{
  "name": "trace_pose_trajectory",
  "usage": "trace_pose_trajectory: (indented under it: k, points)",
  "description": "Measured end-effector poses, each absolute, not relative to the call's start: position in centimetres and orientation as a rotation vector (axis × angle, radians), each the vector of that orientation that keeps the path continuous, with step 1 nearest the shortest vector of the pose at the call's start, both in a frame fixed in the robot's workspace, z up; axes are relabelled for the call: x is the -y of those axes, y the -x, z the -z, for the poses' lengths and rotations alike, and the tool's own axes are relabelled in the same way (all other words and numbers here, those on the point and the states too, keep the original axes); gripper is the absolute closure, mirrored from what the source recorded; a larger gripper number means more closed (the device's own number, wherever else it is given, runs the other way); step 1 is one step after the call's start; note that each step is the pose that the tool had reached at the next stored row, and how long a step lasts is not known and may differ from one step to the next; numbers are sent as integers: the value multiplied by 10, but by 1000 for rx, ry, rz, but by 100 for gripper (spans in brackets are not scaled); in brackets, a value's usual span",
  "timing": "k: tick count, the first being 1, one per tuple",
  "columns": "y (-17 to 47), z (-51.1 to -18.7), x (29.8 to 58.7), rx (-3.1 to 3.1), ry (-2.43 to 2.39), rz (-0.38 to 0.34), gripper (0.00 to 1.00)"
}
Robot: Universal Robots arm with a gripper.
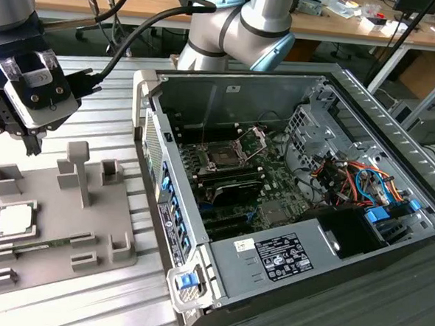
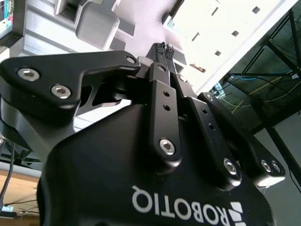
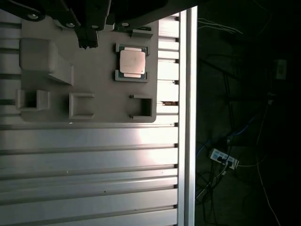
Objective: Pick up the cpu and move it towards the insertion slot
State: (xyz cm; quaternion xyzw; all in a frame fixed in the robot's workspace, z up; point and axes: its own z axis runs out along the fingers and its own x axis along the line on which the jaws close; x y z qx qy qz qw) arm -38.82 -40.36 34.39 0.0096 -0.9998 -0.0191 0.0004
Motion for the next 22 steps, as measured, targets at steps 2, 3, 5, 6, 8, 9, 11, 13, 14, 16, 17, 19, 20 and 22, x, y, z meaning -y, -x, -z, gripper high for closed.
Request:
trace_pose_trajectory:
  k: [2,3,5,6,8,9,11,13,14,16,17,19,20,22]
  points:
    - [388,-343,404,3140,-30,60,89]
    - [388,-342,404,3140,-30,60,89]
    - [388,-341,404,3140,-30,60,89]
    - [388,-340,404,3140,-30,60,89]
    - [388,-340,404,3140,-30,60,89]
    - [388,-339,404,3140,-30,60,89]
    - [388,-338,404,3140,-30,60,89]
    - [388,-337,404,3140,-30,60,89]
    - [388,-337,404,3140,-30,60,89]
    - [388,-336,404,3140,-30,60,89]
    - [388,-336,404,3140,-30,60,89]
    - [388,-335,404,3140,-30,60,89]
    - [388,-334,404,3140,-30,60,89]
    - [388,-333,404,3140,-30,60,89]
